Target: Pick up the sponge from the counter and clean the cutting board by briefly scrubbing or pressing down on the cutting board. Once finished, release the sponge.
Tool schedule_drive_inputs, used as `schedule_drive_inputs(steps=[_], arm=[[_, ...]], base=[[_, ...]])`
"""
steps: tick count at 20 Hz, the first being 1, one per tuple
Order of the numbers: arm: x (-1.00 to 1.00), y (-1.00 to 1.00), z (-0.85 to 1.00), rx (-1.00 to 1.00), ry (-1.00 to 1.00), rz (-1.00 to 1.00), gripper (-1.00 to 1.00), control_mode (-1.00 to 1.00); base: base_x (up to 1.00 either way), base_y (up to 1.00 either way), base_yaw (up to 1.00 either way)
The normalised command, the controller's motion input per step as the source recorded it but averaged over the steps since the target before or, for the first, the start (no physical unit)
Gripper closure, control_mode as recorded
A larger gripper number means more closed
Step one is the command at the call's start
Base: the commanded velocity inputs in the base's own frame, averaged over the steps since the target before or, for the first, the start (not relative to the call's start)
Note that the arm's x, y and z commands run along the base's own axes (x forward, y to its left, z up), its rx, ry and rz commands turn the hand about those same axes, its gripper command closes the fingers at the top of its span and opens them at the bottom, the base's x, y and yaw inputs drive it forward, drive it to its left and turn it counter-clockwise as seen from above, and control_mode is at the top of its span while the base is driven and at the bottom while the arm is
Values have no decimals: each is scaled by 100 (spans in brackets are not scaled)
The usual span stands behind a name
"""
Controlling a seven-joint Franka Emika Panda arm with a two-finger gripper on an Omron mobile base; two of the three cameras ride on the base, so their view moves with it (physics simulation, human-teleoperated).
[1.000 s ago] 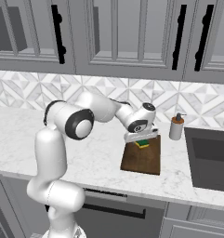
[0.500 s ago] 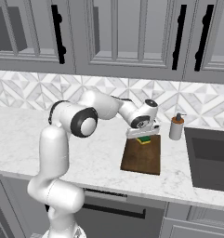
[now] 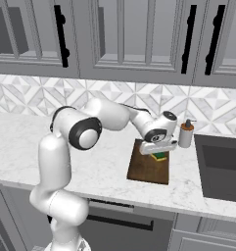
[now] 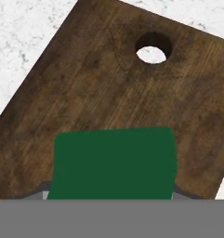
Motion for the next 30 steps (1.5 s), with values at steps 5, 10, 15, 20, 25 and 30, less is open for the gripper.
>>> schedule_drive_inputs(steps=[5, 10, 15, 20, 25, 30], arm=[[-58, 1, -5, 0, 0, -6, 100, -100], [-54, 13, -3, 0, -1, -10, 100, -100], [-21, 33, 0, 0, -13, -9, 100, -100], [0, 34, 0, 2, -24, -3, 100, -100], [-22, 1, 0, 0, -26, -1, 100, -100], [-29, -3, 11, 0, -11, -1, 100, -100]], base=[[0, 0, 0], [0, 0, 0], [0, 0, 0], [0, 0, 0], [0, 0, 0], [0, 0, 0]])
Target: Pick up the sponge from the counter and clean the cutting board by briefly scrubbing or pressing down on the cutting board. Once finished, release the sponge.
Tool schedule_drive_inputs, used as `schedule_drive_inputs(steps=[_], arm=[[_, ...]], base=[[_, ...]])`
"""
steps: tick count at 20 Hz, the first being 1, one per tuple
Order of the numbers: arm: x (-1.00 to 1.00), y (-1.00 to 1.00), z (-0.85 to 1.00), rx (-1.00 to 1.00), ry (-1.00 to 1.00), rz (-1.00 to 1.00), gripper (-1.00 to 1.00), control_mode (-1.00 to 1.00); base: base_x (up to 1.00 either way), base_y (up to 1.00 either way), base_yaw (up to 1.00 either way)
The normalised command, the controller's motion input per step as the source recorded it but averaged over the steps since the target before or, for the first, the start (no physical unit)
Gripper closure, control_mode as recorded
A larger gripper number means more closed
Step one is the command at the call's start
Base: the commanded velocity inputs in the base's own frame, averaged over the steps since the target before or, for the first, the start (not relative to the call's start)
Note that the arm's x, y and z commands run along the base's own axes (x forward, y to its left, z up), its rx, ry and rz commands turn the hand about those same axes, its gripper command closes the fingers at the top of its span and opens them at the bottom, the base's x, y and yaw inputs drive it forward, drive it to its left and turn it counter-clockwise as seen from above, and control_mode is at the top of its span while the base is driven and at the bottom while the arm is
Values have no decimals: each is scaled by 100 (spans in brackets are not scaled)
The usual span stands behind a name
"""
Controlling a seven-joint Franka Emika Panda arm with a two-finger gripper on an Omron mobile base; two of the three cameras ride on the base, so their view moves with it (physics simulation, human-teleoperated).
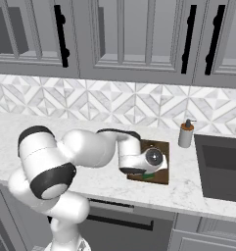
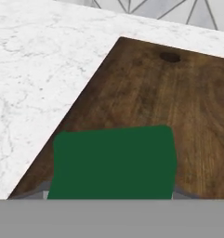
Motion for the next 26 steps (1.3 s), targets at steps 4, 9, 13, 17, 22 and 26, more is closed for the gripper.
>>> schedule_drive_inputs(steps=[4, 9, 13, 17, 22, 26], arm=[[43, -7, 63, 2, 12, -2, 100, -100], [97, -15, 60, 2, 22, 0, 100, -100], [81, -31, 4, 0, 1, 0, 100, -100], [59, -44, -1, 0, -7, 0, 100, -100], [50, -28, -5, 6, -24, 0, 100, -100], [59, -2, -6, 12, -20, 0, 100, -100]], base=[[0, 0, 0], [0, 0, 0], [0, 0, 0], [0, 0, 0], [0, 0, 0], [0, 0, 0]])
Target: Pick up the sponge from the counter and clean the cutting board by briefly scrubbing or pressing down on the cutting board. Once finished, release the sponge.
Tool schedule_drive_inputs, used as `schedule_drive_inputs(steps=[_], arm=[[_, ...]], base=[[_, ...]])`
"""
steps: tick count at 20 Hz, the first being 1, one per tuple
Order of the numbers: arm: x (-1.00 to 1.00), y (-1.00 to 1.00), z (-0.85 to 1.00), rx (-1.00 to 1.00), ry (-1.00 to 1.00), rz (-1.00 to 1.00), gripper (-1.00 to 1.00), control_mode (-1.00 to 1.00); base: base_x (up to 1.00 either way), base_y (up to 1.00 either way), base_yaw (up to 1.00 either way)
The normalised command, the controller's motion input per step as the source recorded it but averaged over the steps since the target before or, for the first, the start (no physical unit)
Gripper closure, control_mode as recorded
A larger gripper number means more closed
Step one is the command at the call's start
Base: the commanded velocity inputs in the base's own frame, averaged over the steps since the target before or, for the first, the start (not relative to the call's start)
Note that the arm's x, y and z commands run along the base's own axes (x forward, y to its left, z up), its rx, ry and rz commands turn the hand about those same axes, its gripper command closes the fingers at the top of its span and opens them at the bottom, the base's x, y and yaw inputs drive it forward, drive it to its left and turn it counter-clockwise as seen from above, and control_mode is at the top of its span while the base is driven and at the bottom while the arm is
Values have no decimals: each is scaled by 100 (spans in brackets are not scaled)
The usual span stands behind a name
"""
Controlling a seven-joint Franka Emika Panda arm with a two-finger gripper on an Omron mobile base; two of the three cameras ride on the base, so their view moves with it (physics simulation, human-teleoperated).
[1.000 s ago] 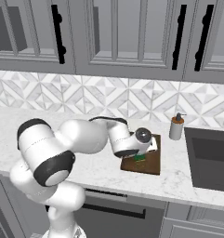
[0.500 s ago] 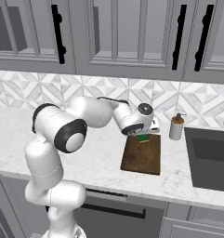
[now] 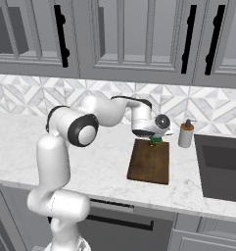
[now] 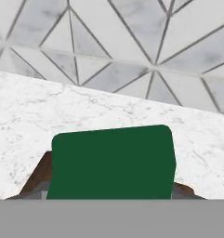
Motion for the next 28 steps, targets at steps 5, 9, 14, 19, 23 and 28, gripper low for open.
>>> schedule_drive_inputs(steps=[5, 9, 14, 19, 23, 28], arm=[[15, -20, -22, 8, -12, 0, 100, -100], [0, -40, -12, 4, -1, -1, 100, -100], [-28, -16, 0, 1, 1, -2, 100, -100], [-95, 3, 0, 0, 9, -2, 100, -100], [-98, 9, 0, 0, 9, -2, 100, -100], [-76, 15, 0, 0, 10, -2, 100, -100]], base=[[0, 0, 0], [0, 0, 0], [0, 0, 0], [0, 0, 0], [0, 0, 0], [0, 0, 0]])
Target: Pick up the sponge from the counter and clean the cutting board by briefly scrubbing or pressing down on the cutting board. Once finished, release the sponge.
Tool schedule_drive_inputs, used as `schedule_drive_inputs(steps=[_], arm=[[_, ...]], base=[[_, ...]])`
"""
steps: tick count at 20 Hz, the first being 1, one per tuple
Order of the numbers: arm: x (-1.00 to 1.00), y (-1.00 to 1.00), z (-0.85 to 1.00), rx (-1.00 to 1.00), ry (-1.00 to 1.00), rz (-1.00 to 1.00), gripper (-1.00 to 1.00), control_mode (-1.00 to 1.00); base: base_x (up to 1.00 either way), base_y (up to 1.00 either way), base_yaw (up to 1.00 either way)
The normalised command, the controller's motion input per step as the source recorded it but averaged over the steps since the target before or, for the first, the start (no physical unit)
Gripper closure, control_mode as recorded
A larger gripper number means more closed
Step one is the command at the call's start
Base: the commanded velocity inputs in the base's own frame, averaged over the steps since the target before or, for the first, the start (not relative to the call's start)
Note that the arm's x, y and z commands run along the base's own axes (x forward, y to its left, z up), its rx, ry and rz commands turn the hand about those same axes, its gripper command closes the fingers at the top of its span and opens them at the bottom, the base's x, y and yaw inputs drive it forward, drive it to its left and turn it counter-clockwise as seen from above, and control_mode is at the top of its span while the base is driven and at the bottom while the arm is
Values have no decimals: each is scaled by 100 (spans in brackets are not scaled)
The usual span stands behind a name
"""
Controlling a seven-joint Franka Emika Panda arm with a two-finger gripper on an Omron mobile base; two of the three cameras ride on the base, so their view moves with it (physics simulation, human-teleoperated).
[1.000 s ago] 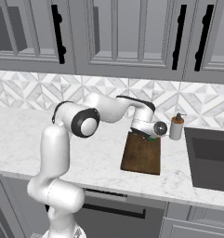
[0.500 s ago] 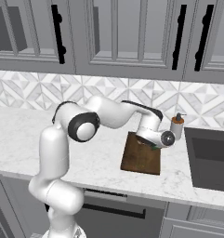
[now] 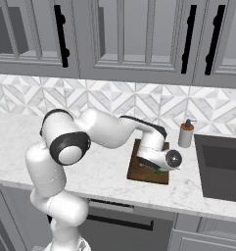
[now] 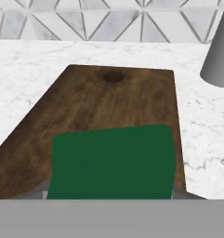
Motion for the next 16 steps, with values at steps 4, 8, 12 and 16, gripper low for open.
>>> schedule_drive_inputs(steps=[4, 8, 12, 16], arm=[[-36, 25, 1, 0, 13, -2, 100, -100], [-6, 39, 15, 0, 13, -1, 100, -100], [0, 65, 11, 0, 5, 0, 100, -100], [14, 62, 0, 0, 0, 0, 100, -100]], base=[[0, 0, 0], [0, 0, 0], [0, 0, 0], [0, 0, 0]])
